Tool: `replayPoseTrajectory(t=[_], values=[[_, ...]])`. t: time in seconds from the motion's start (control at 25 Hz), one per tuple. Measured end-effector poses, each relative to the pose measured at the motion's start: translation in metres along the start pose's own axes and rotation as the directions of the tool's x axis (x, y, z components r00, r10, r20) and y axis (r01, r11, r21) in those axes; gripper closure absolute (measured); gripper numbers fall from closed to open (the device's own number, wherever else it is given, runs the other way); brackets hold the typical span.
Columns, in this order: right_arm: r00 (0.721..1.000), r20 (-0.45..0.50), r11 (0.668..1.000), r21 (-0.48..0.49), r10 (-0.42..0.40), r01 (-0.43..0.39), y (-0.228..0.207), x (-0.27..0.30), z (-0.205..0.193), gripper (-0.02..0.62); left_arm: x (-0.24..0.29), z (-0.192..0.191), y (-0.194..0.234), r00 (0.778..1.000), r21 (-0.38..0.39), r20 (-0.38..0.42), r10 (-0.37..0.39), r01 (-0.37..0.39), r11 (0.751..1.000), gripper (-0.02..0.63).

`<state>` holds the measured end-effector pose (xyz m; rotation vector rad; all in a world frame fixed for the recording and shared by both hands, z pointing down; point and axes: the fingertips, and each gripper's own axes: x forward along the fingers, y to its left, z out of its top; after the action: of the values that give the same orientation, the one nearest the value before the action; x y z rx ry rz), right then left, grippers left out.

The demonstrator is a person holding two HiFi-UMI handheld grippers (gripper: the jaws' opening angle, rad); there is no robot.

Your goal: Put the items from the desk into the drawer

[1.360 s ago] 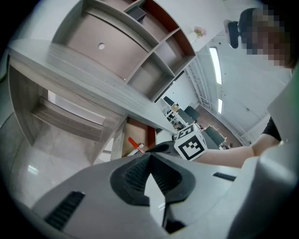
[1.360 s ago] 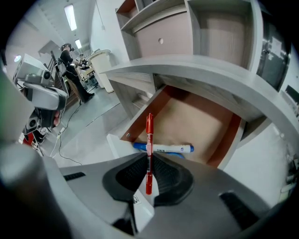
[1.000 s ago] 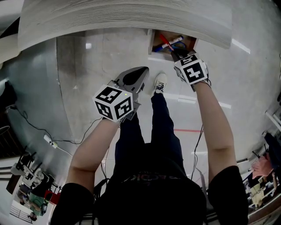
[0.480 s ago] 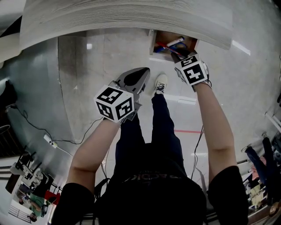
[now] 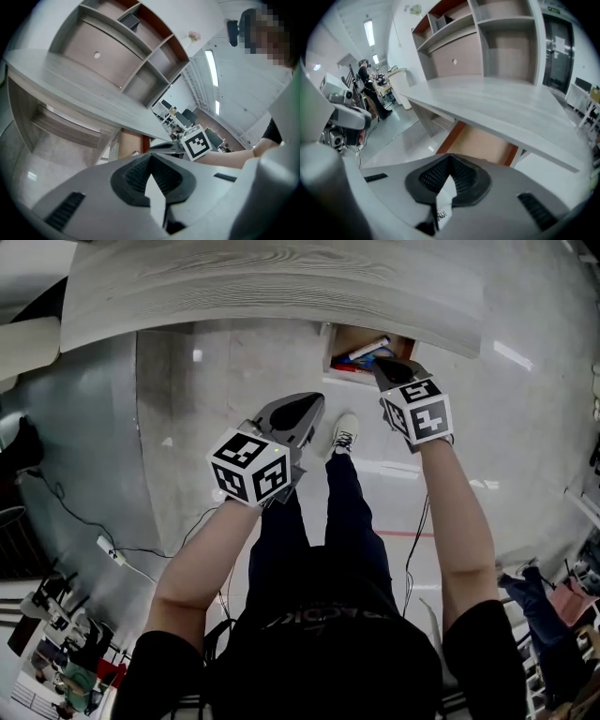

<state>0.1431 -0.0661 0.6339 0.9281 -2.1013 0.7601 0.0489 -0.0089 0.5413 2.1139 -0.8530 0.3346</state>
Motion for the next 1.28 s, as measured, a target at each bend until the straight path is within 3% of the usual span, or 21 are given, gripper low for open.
replayPoseTrajectory(t=[0.2,0.44,1.28], values=[[0.99,0.14,0.996,0.085,0.011,-0.023,0.011,-0.038,0.036,0.578,-0.012,0.023,-0.007,0.999,0.031,0.033,-0.015,0.014,0.999,0.602],[0.962,0.273,0.993,0.108,0.015,-0.046,0.034,-0.078,0.073,0.578,-0.031,0.044,-0.013,0.998,0.084,0.059,-0.027,0.022,0.996,0.601],[0.88,0.457,0.991,-0.043,0.132,-0.127,0.151,-0.147,0.166,0.578,-0.12,0.121,-0.04,0.979,0.288,0.187,-0.08,0.023,0.957,0.601]])
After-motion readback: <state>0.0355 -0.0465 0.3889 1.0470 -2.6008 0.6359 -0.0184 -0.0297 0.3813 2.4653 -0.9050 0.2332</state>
